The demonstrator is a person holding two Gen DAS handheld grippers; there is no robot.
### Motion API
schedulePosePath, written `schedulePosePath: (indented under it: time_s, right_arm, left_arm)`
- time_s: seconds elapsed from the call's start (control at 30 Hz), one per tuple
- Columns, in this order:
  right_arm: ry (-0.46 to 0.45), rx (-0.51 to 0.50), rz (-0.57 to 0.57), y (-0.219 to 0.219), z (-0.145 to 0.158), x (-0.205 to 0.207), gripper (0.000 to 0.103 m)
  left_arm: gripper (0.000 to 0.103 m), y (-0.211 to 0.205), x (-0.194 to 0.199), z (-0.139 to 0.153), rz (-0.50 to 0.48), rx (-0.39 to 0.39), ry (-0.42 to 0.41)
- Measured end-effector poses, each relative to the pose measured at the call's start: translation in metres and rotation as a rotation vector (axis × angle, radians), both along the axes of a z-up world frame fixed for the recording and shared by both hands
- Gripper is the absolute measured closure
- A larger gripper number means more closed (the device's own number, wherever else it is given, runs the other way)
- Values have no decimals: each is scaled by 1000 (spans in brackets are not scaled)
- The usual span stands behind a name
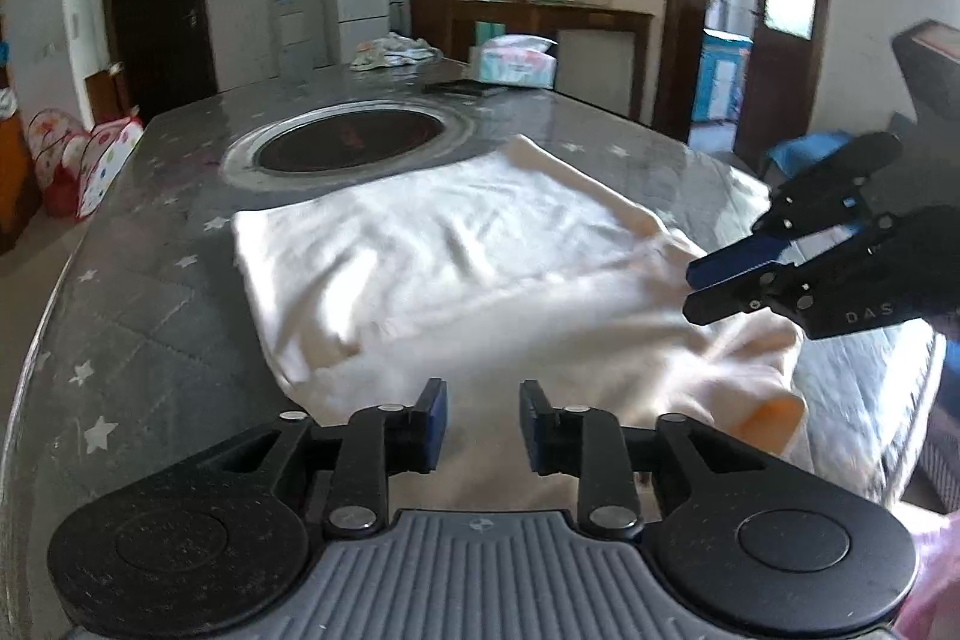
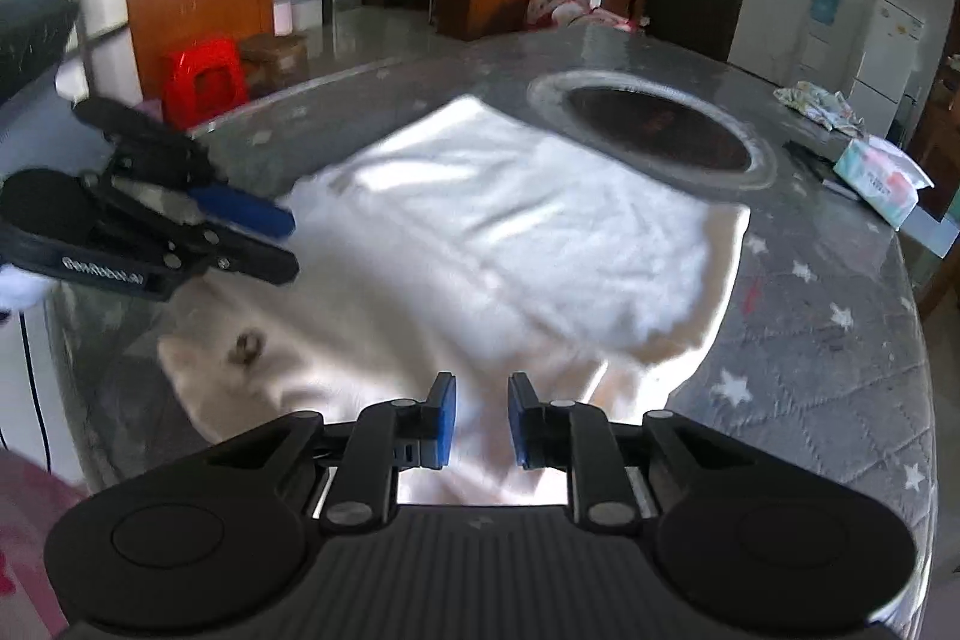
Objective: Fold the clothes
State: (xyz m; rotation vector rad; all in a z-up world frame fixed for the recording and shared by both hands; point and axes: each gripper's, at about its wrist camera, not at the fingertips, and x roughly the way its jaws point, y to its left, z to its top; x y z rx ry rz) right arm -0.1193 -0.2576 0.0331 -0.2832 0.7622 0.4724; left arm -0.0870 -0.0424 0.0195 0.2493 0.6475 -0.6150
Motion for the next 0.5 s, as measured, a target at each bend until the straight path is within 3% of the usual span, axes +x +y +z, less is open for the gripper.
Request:
schedulePosePath:
  time_s: [0.23, 0.5]
  right_arm:
    - [-23, -18, 0, -5, 1, -19, 79]
    - [-41, -30, 11, -7, 5, -26, 73]
  left_arm:
    - [66, 11, -21, -1, -7, 43, -11]
    - [59, 16, -61, 8, -110, 138, -110]
